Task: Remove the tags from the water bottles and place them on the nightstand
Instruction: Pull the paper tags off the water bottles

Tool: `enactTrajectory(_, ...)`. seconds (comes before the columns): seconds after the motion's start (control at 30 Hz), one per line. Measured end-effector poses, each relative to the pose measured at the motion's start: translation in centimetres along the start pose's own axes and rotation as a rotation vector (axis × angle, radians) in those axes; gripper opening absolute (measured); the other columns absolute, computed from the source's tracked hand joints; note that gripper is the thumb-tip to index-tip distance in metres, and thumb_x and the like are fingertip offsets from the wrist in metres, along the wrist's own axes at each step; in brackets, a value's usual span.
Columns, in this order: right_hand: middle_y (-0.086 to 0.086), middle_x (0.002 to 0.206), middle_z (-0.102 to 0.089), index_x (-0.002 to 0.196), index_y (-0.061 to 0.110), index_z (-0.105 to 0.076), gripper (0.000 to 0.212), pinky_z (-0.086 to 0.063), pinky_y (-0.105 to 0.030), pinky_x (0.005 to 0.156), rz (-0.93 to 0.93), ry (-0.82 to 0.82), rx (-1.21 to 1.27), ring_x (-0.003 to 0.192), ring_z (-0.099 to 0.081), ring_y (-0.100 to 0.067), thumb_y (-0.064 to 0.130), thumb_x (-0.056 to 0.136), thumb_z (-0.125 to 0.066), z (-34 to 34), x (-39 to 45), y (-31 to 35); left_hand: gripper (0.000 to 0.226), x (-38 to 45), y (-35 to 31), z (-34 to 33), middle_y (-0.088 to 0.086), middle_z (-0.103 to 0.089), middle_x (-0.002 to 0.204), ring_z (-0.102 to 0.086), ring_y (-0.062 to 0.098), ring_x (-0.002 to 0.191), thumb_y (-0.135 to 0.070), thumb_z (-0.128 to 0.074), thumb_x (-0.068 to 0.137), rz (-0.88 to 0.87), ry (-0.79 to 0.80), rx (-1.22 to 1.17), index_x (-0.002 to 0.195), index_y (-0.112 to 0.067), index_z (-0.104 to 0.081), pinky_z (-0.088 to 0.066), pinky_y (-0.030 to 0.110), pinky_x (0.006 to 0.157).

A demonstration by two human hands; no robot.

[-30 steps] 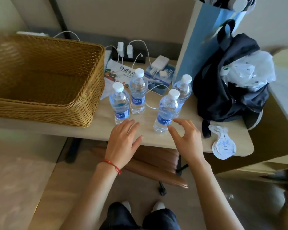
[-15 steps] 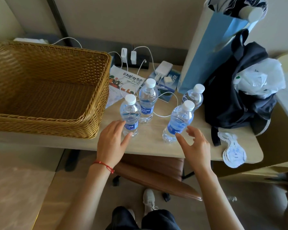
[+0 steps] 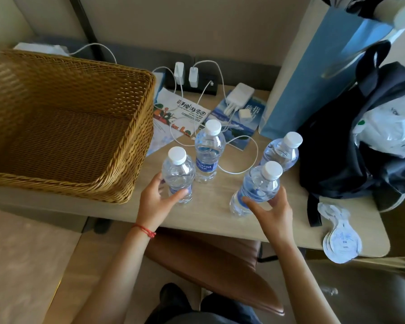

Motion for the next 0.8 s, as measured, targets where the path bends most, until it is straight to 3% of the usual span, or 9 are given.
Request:
enactTrajectory(0.1,0.026,0.094,-0.058,0.103,0.041,-0.044,0.056,-0.038,0.003,0.069,0.010,0.010,0.020,0.087,-0.052,0.023,0.022,0.066,-0.082,-0.5,0.6,-0.1,0.050,0.8,0.5,-0.2,-0.015,-0.066,0.100,-0.063,0.007,0.097,-0.037,-0.079,0.051,0.012,0.010,-0.055,0.096,-0.037,-0.057,-0.047,0.029,0.090)
enactTrajectory(0.27,0.025,0.092,-0.060,0.103,0.035,-0.049,0.056,-0.037,0.003,0.068,0.048,0.004,0.036,0.086,-0.053,0.020,0.020,0.063,-0.084,-0.7,1.0,-0.2,0.055,1.6,0.9,-0.5,-0.018,-0.067,0.098,-0.063,0.000,0.092,-0.010,-0.085,0.057,-0.027,0.003,-0.016,0.099,-0.033,-0.059,-0.049,0.020,0.084)
enactTrajectory(0.37,0.025,0.092,-0.061,0.106,0.031,-0.051,0.057,-0.039,0.001,0.069,0.072,-0.004,0.033,0.088,-0.055,0.017,0.021,0.061,-0.085,-0.8,1.1,-0.1,0.052,1.7,0.5,-0.5,-0.015,-0.067,0.096,-0.064,0.001,0.090,-0.007,-0.085,0.057,-0.072,-0.016,0.001,0.101,-0.023,-0.061,-0.049,0.015,0.081)
enactTrajectory(0.5,0.022,0.090,-0.065,0.098,0.040,-0.054,0.052,-0.045,-0.005,0.072,0.073,0.025,0.052,0.088,-0.060,0.010,0.022,0.060,-0.085,-1.1,1.1,0.1,0.050,1.1,0.1,-0.6,-0.007,-0.069,0.093,-0.065,0.000,0.085,0.001,-0.082,0.059,-0.044,-0.012,-0.079,0.099,-0.020,-0.061,-0.051,0.015,0.077)
enactTrajectory(0.7,0.010,0.087,-0.072,0.095,0.021,-0.064,0.035,-0.053,-0.018,0.068,0.058,0.138,0.209,0.084,-0.068,-0.006,0.020,0.065,-0.082,-1.6,-0.2,1.0,0.032,-1.0,-0.1,-0.1,-0.012,-0.071,0.082,-0.066,0.001,0.080,0.003,-0.076,0.067,0.006,0.027,-0.178,0.089,-0.019,-0.065,-0.051,0.013,0.067)
enactTrajectory(0.8,0.011,0.084,-0.074,0.088,0.023,-0.066,0.027,-0.052,-0.016,0.064,0.071,0.198,0.278,0.081,-0.069,-0.007,0.020,0.066,-0.080,-1.8,-1.3,2.6,0.025,-2.1,-0.3,0.5,-0.009,-0.073,0.082,-0.067,0.006,0.082,-0.005,-0.076,0.068,0.034,0.041,-0.243,0.088,-0.017,-0.068,-0.052,0.019,0.070)
Point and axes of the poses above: each hand's wrist, its own x-axis towards the middle knuckle, its own z-axis out of the back of the hand, y = z × x, the point moved 7 cm from there along x, towards the middle knuckle
